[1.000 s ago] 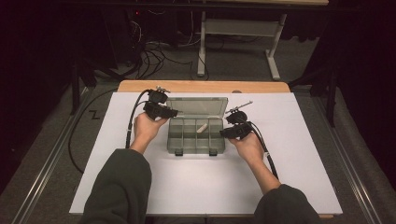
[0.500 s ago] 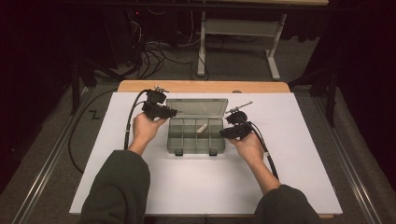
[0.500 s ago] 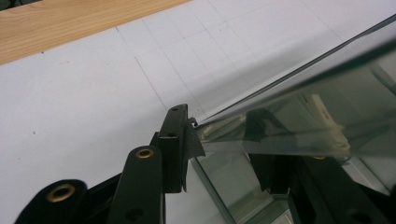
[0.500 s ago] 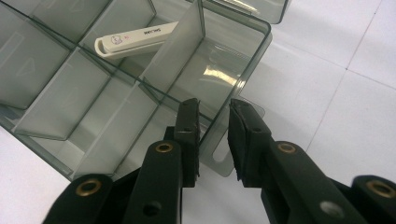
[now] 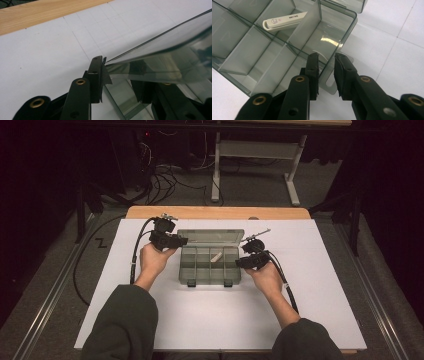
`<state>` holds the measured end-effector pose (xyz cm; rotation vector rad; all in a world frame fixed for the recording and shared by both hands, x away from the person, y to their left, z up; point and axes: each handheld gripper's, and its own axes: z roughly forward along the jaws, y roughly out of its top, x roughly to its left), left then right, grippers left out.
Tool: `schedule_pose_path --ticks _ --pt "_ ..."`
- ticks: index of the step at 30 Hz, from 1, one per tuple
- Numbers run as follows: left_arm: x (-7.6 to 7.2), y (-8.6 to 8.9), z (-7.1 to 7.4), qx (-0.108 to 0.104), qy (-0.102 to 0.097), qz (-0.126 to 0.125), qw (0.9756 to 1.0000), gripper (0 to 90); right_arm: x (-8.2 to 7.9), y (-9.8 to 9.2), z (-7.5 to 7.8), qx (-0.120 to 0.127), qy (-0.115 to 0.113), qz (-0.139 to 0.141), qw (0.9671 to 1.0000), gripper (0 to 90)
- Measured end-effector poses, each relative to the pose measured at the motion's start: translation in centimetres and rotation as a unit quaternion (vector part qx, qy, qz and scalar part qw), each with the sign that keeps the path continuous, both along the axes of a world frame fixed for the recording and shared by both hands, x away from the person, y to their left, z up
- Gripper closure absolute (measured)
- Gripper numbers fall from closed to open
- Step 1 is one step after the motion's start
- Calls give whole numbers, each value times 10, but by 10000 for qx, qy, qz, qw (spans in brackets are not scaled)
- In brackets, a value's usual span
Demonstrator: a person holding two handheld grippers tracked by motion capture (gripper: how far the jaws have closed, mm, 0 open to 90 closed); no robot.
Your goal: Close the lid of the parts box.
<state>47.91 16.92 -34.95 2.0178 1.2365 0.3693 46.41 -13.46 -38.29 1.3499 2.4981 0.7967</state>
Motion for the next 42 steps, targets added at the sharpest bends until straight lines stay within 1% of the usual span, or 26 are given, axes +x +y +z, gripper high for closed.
schedule_pose_path --ticks 2,6,9,13,17,19,23,30,34,38,40,42 --pt "-2 1 2 -51 -24 0 10000 633 0 0 0 -1 -1 -9 10000 761" --pt "-6 2 5 -79 -23 -18 10000 638 0 0 0 -5 -11 10 10000 761" --pt "-7 2 7 -43 -7 -23 10000 638 0 0 0 -7 -11 7 10000 761" --pt "-9 2 8 -63 16 -29 10000 638 0 0 0 -2 -14 -8 10000 761" --pt "-12 3 11 -121 -21 -11 9999 639 0 0 0 -7 -10 33 10000 761" --pt "-13 3 12 -102 -38 -25 9999 639 0 0 0 -5 -12 41 10000 761" --pt "-15 4 13 -129 -60 -31 9999 640 0 0 0 1 -18 21 10000 760" --pt "-18 5 11 -150 -75 -50 9998 640 0 -1 0 5 -43 65 10000 759" --pt "-18 5 11 -109 -68 -85 9999 640 0 -1 0 -15 -29 86 10000 757" --pt "-19 4 11 -80 -76 -110 9999 640 0 0 0 -60 -88 192 9998 733" --pt "-19 5 10 -74 -80 -124 9999 641 -1 -1 1 -14 -48 238 9997 706" --pt "-19 5 10 -68 -77 -138 9999 640 -3 -2 3 -11 -70 297 9995 691"
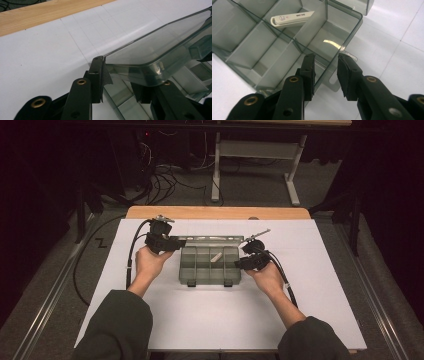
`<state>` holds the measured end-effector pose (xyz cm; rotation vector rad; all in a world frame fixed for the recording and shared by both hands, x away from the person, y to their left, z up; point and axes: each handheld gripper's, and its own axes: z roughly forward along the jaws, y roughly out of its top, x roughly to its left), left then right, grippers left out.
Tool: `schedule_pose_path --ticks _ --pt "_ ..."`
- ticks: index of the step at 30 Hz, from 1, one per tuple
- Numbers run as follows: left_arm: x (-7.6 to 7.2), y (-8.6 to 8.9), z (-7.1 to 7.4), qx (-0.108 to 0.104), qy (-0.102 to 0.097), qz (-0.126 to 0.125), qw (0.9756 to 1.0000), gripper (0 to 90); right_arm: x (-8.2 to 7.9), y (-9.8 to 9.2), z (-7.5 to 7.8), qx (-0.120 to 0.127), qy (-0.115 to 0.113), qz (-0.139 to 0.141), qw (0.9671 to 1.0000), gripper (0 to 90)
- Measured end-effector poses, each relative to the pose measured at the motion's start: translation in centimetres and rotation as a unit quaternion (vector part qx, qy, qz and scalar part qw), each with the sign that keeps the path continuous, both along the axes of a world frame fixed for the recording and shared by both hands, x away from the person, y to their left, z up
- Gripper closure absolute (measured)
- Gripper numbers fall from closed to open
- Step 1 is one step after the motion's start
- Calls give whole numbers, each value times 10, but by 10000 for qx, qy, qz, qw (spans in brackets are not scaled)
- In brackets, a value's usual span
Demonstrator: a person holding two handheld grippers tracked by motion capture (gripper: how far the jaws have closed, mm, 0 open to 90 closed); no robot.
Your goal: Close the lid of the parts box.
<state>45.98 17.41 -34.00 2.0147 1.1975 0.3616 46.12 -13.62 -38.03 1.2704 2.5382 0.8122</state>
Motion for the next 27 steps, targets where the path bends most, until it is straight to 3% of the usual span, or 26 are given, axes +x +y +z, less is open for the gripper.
schedule_pose_path --ticks 2,7,15,22,27 --pt "0 0 -1 24 9 -19 10000 640 -2 -4 3 69 -30 -10 10000 703" --pt "-4 -1 -4 82 -4 -45 10000 637 -3 -17 17 377 -199 11 9991 900" --pt "-5 -1 -8 162 54 -98 9998 622 2 -23 23 715 -246 -52 9971 900" --pt "-4 -2 -13 127 188 -165 9996 551 2 -20 27 784 -341 -10 9963 900" --pt "-4 -2 -20 140 400 -178 9989 494 1 -20 29 808 -355 -20 9961 900"
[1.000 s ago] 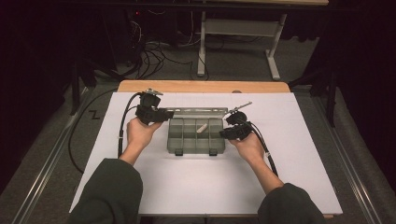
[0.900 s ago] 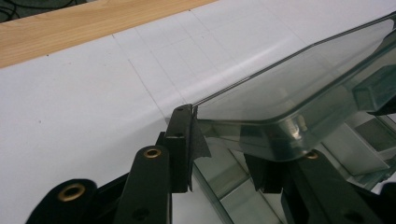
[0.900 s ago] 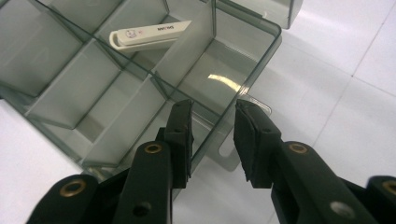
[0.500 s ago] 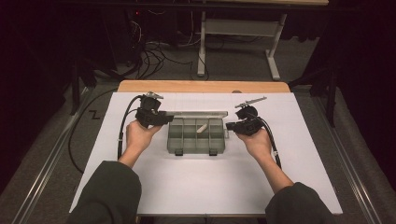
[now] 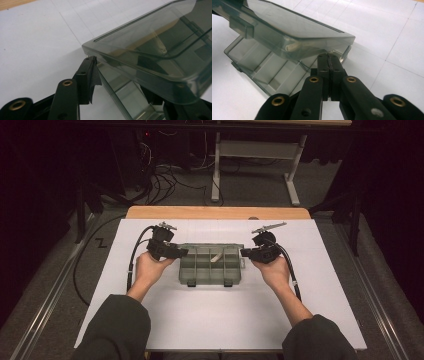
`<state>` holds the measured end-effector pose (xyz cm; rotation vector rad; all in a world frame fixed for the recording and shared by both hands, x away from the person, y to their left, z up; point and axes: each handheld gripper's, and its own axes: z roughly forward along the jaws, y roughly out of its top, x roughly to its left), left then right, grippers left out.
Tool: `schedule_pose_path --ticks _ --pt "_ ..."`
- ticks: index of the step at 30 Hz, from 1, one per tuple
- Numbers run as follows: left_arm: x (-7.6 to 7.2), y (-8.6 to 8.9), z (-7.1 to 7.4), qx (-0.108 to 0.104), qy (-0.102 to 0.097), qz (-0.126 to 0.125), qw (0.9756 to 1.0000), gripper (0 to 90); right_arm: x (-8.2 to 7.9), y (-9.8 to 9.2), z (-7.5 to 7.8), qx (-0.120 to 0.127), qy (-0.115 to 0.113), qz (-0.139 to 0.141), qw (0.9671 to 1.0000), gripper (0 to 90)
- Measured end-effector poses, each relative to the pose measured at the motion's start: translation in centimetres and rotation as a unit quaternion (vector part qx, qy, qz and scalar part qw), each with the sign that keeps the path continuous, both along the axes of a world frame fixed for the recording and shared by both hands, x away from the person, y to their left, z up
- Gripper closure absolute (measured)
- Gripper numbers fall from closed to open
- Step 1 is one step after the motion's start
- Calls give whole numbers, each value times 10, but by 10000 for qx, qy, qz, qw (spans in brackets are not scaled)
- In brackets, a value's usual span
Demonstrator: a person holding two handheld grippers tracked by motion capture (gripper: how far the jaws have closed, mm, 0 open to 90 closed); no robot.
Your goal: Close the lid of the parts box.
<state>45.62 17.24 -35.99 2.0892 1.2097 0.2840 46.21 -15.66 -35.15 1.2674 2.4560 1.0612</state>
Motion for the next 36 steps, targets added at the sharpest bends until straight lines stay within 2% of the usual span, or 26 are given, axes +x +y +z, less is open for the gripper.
schedule_pose_path --ticks 5,7,9,13,15,20,27,36 --pt "0 4 -4 4 139 -27 9999 469 -1 0 1 3 -36 44 10000 900" --pt "0 7 -6 -111 201 -4 9997 469 0 -1 1 9 -27 40 10000 900" --pt "1 8 -8 -63 250 -37 9997 479 0 -1 0 -17 -25 53 10000 900" --pt "0 9 -10 79 267 -76 9996 572 -1 0 0 -50 -14 71 10000 900" --pt "0 9 -9 33 268 -57 9996 617 -2 0 0 -65 -26 107 9999 900" --pt "1 9 -12 94 377 -67 9992 703 -3 1 -2 -26 7 125 9999 900" --pt "-2 13 -14 -112 289 -32 9995 745 -5 -2 -6 18 39 152 9999 900" --pt "-12 13 -12 -138 95 -81 9998 747 -8 -4 -9 65 48 171 9998 900"
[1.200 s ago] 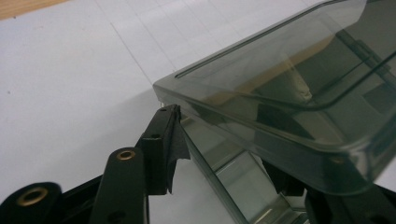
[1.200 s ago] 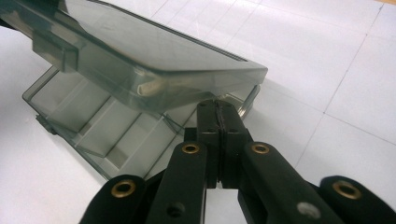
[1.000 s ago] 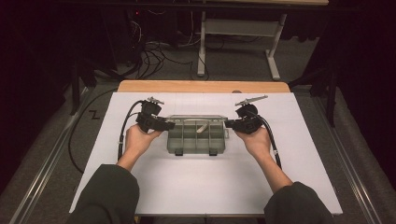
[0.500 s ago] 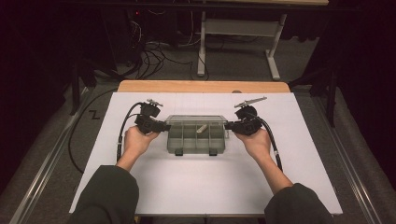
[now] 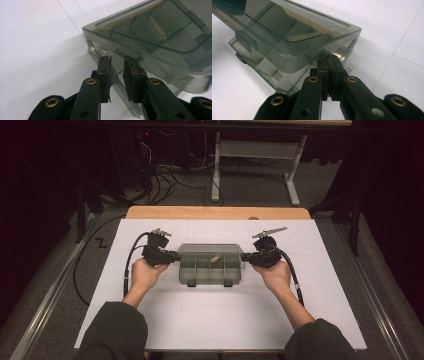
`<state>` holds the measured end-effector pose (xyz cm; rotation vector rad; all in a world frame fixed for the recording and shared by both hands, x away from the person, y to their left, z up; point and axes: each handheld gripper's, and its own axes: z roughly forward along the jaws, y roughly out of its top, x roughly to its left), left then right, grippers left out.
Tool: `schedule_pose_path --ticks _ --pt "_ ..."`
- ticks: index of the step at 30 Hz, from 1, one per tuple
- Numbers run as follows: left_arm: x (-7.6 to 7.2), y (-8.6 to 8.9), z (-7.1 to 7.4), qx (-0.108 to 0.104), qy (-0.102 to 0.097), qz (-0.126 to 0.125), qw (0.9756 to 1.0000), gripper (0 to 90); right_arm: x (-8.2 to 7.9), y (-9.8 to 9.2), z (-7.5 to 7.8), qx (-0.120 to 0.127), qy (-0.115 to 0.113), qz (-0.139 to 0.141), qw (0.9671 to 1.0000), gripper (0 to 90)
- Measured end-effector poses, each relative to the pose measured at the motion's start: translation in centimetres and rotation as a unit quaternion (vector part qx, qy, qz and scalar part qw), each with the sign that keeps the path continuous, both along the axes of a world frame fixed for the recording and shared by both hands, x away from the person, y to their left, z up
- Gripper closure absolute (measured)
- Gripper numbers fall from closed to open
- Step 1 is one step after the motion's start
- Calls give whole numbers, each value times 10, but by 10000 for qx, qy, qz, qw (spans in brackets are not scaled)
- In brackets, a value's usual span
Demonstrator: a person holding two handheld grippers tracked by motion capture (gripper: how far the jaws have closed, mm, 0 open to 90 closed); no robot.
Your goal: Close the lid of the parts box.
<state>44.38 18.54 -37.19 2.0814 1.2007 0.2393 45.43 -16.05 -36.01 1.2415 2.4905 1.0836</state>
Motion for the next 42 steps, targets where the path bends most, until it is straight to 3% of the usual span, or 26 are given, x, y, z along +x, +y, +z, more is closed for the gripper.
schedule_pose_path --ticks 15,42 --pt "-12 -4 2 9 -207 -57 9998 744 -7 1 1 18 -81 128 9999 900" --pt "-24 1 -3 -38 -244 -92 9997 728 -15 -5 -6 93 -59 216 9997 894"
